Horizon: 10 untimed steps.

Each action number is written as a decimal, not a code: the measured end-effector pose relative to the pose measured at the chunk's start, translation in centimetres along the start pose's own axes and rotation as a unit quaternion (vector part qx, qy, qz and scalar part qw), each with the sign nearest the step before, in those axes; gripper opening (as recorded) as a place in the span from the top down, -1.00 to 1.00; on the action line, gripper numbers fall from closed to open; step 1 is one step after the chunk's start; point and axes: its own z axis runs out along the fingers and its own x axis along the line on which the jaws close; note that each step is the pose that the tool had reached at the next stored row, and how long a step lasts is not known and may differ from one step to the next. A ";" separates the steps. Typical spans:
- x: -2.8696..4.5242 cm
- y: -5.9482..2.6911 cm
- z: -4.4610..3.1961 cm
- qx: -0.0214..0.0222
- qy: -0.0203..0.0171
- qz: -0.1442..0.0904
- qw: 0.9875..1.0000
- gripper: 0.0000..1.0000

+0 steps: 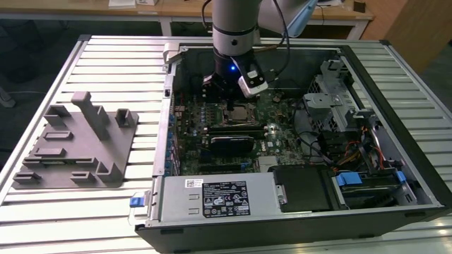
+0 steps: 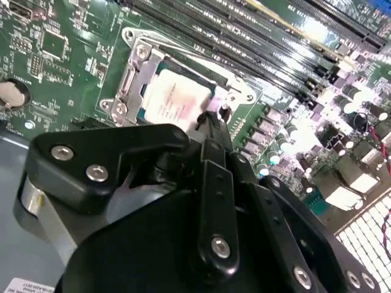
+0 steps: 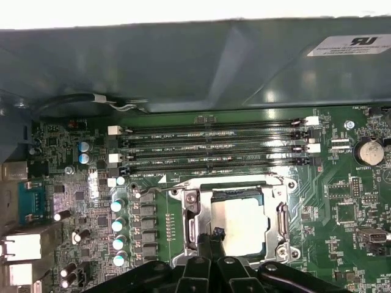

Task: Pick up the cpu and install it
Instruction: 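Close the cpu cover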

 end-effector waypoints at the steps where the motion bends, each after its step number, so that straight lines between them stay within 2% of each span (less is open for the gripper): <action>1: 0.00 0.00 0.00 0.000 0.000 0.000 1.000 0.79; 10: 0.00 0.00 0.08 0.000 0.000 0.000 1.000 0.79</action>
